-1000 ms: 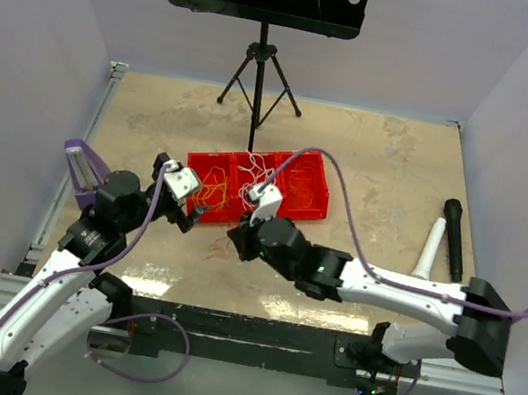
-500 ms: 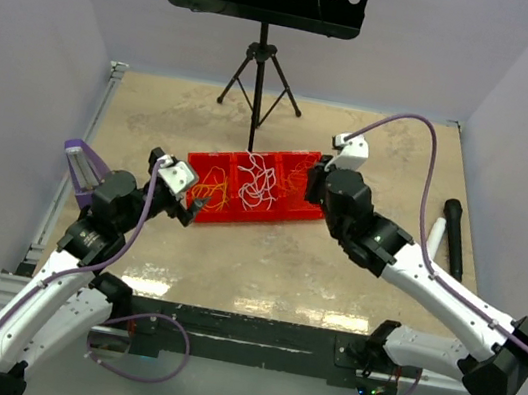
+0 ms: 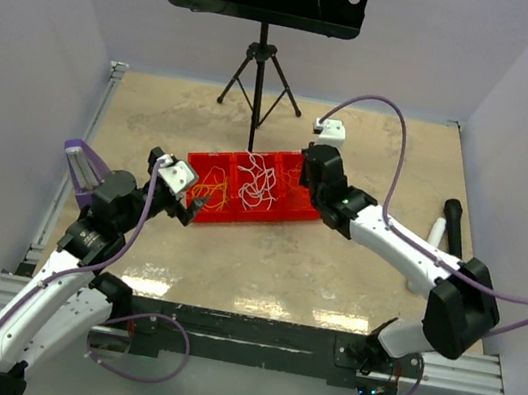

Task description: Untangle the cables

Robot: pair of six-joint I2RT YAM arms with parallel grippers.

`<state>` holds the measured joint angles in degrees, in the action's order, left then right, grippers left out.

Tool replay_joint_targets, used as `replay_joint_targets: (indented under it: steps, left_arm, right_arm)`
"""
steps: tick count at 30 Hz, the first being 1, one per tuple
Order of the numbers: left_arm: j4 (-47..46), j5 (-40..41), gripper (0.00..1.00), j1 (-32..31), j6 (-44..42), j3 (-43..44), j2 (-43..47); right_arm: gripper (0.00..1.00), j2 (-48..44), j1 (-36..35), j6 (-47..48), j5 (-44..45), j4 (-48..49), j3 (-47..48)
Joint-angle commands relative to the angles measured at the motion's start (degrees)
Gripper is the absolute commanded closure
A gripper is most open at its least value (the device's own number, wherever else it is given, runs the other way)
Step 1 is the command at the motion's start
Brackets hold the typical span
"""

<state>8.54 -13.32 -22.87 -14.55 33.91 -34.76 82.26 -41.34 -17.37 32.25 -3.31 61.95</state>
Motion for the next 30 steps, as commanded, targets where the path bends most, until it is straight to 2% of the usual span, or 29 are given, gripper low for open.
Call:
replay_joint_targets:
  steps: [1, 7, 12, 18, 30]
  left_arm:
    - [-2.1, 0.3, 0.00, 0.4, -0.1, 1.7, 0.4]
    - [-1.9, 0.1, 0.00, 0.4, -0.7, 1.7, 0.6]
    - [-1.4, -0.3, 0.00, 0.4, -0.7, 1.8, 0.7]
    - [-1.4, -0.8, 0.00, 0.4, -1.0, 1.7, 0.7]
    - [-1.3, -0.9, 0.00, 0.4, -0.9, 2.2, 0.7]
  right_arm:
    - [1.00, 3.5, 1.3, 2.3, 1.9, 3.0, 2.7]
    - [1.00, 7.1, 1.8, 3.2, 3.8, 7.1, 3.2]
    - [1.00, 9.2, 4.2, 0.1, 7.7, 4.6, 5.3]
    - [1.00, 2.8, 7.1, -0.7, 5.5, 5.5, 4.9]
    - [1.00, 4.8, 7.3, -1.7, 1.1, 3.8, 6.3]
